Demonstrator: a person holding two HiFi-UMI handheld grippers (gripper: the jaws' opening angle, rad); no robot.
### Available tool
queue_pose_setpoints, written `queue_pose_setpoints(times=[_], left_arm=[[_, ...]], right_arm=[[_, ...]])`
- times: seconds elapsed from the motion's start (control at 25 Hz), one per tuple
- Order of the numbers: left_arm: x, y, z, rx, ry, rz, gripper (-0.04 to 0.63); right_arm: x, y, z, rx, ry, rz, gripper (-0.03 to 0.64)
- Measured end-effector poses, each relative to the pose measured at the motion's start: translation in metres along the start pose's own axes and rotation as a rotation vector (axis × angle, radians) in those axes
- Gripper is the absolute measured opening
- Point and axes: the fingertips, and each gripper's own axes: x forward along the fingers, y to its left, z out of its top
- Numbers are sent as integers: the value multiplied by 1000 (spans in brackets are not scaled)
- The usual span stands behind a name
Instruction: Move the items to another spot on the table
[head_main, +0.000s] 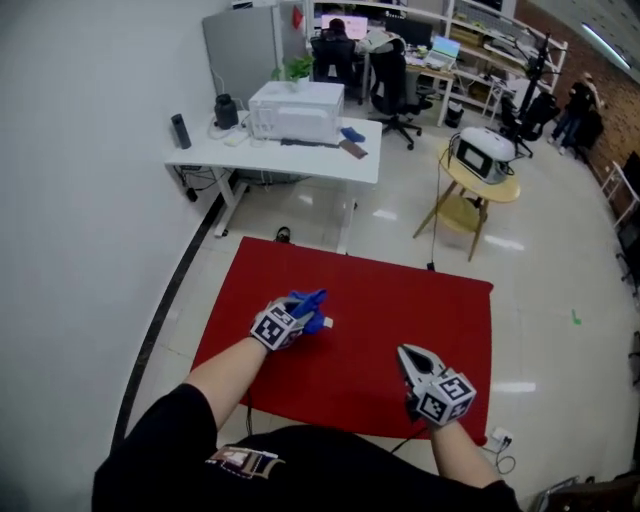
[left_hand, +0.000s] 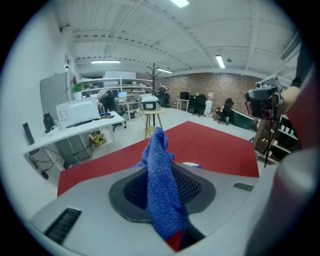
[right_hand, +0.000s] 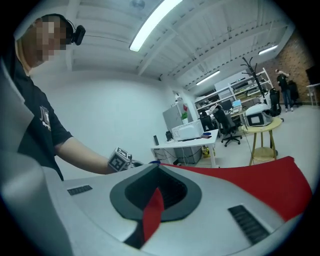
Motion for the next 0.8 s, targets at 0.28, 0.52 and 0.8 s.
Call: queue_pose_setpoints(times=[0.28, 0.52, 0.8], left_arm=[[-5, 79, 0, -13, 1, 83, 98], [-13, 181, -10, -20, -22, 130, 98], [-9, 274, -51, -70, 18, 138, 98]], right_arm=[[93, 12, 5, -51, 91, 146, -8], [174, 44, -10, -66, 154, 162, -8], [260, 82, -22, 11, 142, 140, -8]])
